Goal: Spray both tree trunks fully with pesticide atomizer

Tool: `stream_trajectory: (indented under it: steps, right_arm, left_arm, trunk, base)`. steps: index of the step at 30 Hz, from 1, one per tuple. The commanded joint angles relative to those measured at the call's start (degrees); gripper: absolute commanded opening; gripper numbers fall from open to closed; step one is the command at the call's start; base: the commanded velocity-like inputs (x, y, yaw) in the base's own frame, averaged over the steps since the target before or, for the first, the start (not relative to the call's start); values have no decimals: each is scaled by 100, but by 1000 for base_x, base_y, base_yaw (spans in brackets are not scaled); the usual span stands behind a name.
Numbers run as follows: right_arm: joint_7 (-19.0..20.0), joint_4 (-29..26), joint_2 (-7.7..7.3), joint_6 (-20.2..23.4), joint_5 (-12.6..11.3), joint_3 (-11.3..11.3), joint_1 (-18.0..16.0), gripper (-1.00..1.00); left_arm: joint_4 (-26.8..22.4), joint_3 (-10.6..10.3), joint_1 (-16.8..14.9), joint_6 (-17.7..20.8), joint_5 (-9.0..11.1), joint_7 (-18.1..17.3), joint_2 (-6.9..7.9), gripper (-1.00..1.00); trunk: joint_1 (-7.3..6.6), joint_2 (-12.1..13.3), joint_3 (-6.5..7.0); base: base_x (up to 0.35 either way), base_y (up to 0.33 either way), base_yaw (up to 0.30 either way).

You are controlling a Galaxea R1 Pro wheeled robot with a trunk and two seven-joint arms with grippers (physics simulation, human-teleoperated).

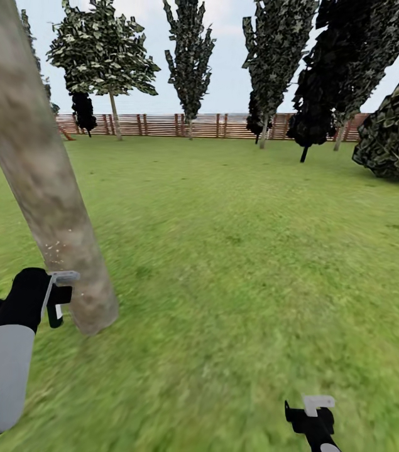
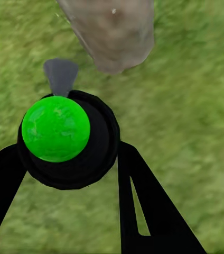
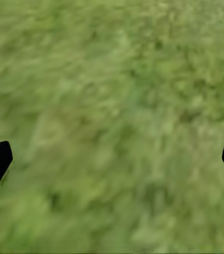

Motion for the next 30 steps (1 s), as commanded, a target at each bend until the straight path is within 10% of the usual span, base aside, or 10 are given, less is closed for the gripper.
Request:
stream_trajectory:
  steps: [1,30]
  right_arm:
    - [-29,5,0,-11,38,-4,-3,100]
    - [-29,5,-9,-11,38,-5,-3,100]
  left_arm:
    - [-5,10,-10,17,-65,-54,-3,-100]
    - [-14,-9,-37,32,-74,-51,-38,-100]
  trunk:
    - [2,-2,-5]
    - [2,-2,-5]
  base:
    - [281,-23,276]
    - [112,-181,86]
